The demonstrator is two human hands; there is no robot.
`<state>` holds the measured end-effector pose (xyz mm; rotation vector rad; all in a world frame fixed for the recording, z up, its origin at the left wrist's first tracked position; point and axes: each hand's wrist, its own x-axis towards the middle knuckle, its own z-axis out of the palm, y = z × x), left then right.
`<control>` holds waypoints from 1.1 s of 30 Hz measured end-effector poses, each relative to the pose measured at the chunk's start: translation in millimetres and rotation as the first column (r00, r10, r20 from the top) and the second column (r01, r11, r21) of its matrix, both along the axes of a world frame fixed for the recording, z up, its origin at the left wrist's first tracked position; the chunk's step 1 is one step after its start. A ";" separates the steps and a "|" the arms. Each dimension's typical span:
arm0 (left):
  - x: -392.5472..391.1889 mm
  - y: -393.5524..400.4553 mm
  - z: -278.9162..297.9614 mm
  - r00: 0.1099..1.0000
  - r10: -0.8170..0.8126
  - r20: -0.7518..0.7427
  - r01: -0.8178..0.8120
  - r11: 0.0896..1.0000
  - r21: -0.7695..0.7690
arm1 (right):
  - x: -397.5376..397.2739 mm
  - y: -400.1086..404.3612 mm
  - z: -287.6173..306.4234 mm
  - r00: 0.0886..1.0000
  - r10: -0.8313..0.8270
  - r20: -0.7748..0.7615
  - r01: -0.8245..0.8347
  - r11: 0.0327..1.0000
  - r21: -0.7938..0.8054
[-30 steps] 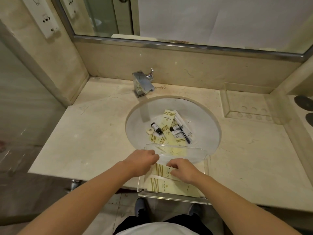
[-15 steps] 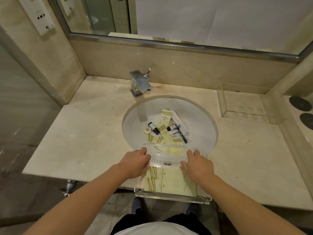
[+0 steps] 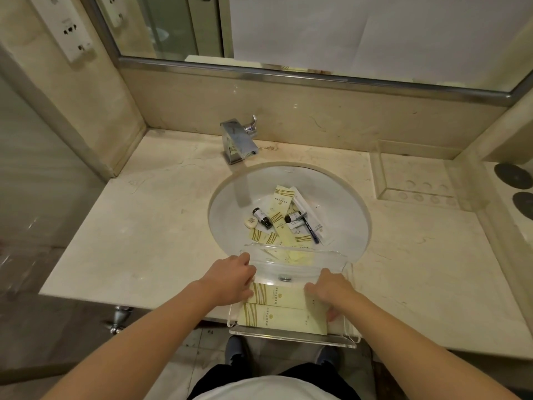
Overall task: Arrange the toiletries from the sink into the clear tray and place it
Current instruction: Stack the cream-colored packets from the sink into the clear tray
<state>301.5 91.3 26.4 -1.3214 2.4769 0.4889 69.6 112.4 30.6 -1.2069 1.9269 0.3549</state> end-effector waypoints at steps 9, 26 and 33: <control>0.7 -1.5 -0.5 0.997 -0.059 0.053 0.059 0.998 0.012 | 1.6 -1.2 5.0 0.999 -0.017 0.049 0.015 0.999 0.042; -4.4 -35.8 8.5 0.897 0.336 -0.288 -0.334 0.941 0.060 | -3.7 -21.0 10.3 0.978 0.167 -0.125 -0.209 0.775 -0.596; -18.6 -78.5 0.1 0.738 0.568 -0.364 -0.562 0.816 0.133 | -10.0 -63.3 1.8 0.994 0.084 -0.068 -0.108 0.774 -0.624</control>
